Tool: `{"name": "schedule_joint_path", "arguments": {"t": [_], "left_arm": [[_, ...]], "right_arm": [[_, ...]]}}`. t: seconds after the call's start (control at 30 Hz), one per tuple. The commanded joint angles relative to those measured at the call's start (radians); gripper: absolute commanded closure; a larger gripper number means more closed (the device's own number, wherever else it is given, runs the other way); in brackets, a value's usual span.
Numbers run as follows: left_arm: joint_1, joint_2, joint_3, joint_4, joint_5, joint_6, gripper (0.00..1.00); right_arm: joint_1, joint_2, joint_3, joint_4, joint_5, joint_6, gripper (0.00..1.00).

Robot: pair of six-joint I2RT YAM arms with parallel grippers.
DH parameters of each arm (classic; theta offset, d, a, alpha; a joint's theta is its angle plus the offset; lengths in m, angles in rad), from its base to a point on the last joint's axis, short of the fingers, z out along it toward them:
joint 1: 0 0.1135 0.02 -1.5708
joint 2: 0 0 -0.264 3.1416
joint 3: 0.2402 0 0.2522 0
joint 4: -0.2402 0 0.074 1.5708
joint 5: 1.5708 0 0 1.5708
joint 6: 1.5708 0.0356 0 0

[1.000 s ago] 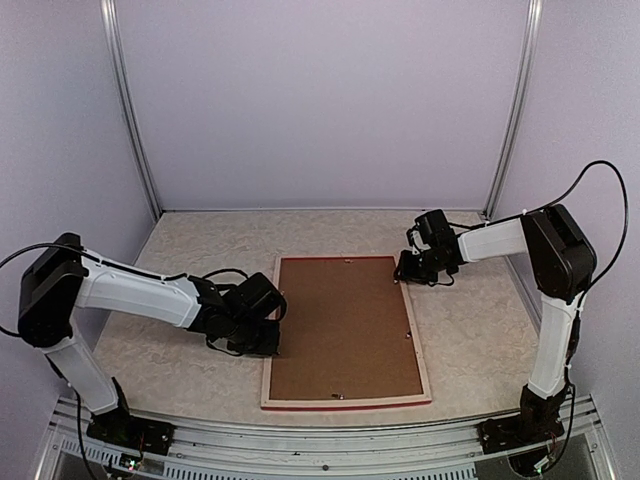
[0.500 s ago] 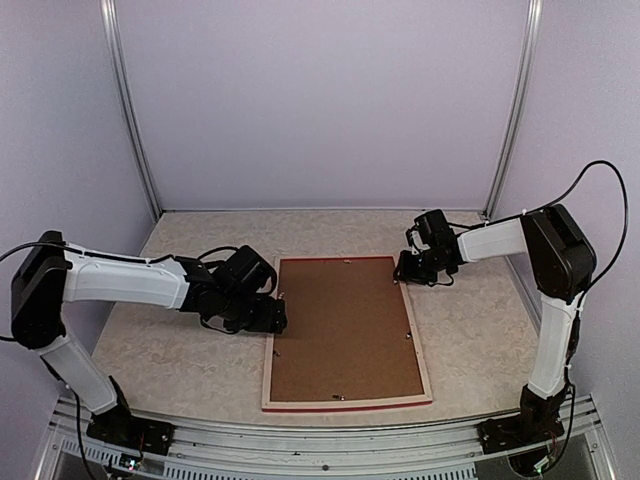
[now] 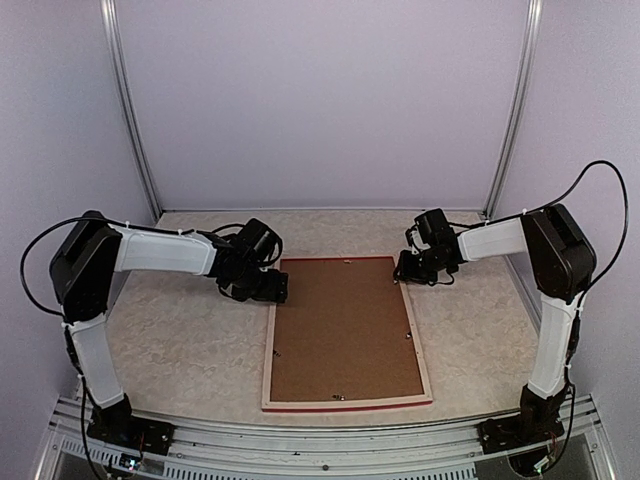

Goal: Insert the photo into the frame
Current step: Press the fastener onto the backboard.

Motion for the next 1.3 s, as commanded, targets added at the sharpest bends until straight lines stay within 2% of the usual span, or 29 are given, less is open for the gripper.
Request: {"name": "schedule_joint_path", "arguments": {"t": [0.0, 0.43, 0.7, 1.13, 1.27], "left_arm": [[0.015, 0.081, 0.064, -0.023, 0.007, 0.072, 0.17], [0.067, 0.145, 0.073, 0.001, 0.072, 0.079, 0.39], [0.089, 0.133, 0.015, 0.033, 0.106, 0.065, 0.47], [0.123, 0.102, -0.035, 0.064, 0.133, 0.067, 0.67], [0.134, 0.103, -0.036, 0.076, 0.184, 0.078, 0.68]], "right_arm": [[0.000, 0.015, 0.012, -0.055, -0.016, -0.019, 0.70], [0.000, 0.028, 0.009, -0.046, -0.037, -0.022, 0.70], [0.000, 0.030, 0.000, -0.038, -0.044, -0.021, 0.70], [0.000, 0.031, -0.005, -0.033, -0.047, -0.017, 0.70], [0.000, 0.029, -0.005, -0.038, -0.043, -0.019, 0.70]]}}
